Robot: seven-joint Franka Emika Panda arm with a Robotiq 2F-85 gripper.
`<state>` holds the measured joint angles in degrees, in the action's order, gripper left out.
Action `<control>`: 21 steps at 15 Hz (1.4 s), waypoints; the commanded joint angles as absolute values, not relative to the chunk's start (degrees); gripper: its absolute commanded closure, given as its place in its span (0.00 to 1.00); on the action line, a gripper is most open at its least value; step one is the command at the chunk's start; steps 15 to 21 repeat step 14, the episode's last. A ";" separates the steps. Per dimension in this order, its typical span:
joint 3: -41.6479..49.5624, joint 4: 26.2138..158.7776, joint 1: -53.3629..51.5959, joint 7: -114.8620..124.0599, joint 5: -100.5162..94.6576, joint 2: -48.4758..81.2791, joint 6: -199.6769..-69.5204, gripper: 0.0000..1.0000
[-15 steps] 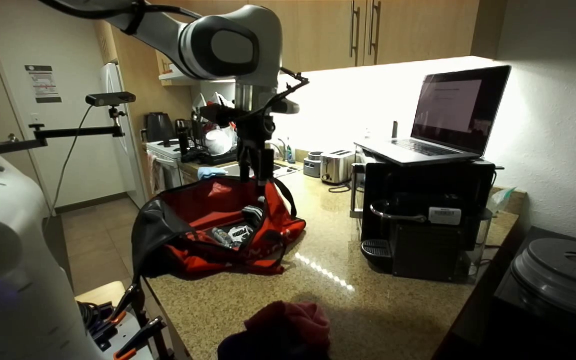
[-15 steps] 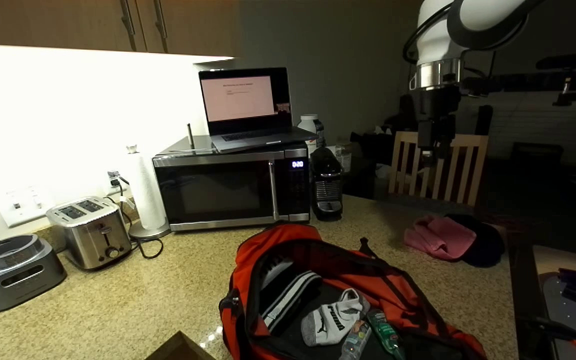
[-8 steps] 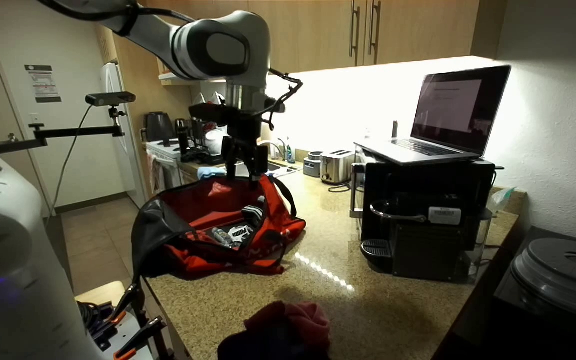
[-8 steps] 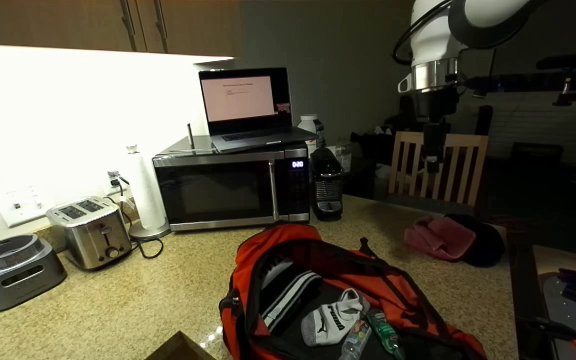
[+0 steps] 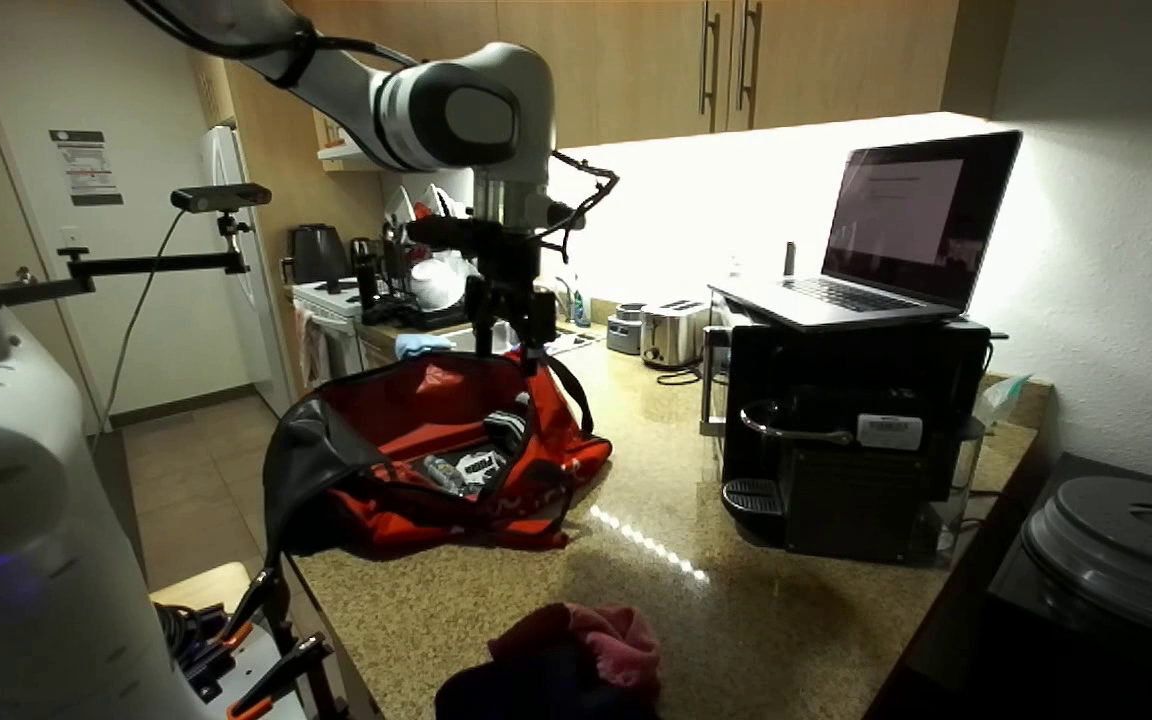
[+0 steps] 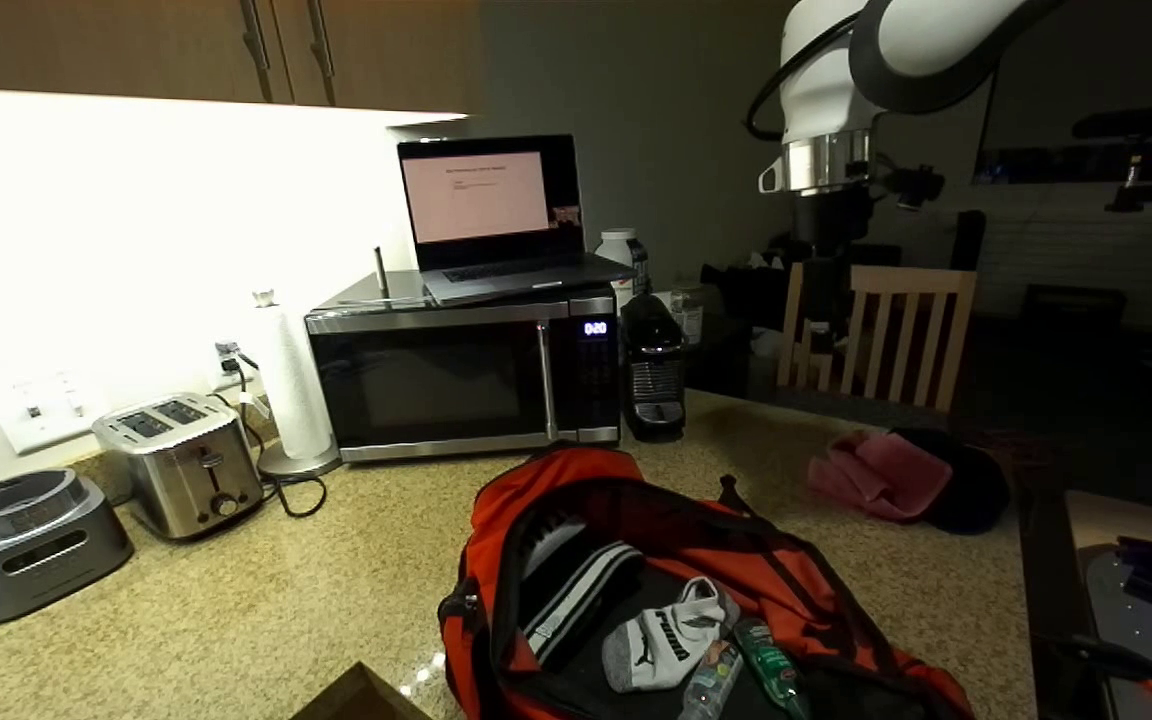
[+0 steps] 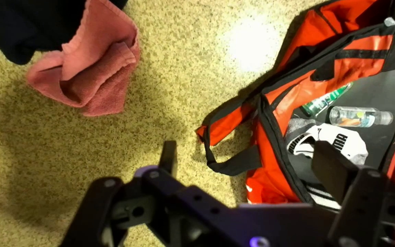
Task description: Remove the towel from the bag
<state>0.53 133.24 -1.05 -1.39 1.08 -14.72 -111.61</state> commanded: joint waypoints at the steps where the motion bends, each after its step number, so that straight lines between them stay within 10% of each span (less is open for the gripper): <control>1: 0.18 131.09 -0.61 1.21 1.72 -12.30 -113.74 0.00; 21: 0.52 131.03 -0.39 2.91 1.17 -12.59 -114.64 0.00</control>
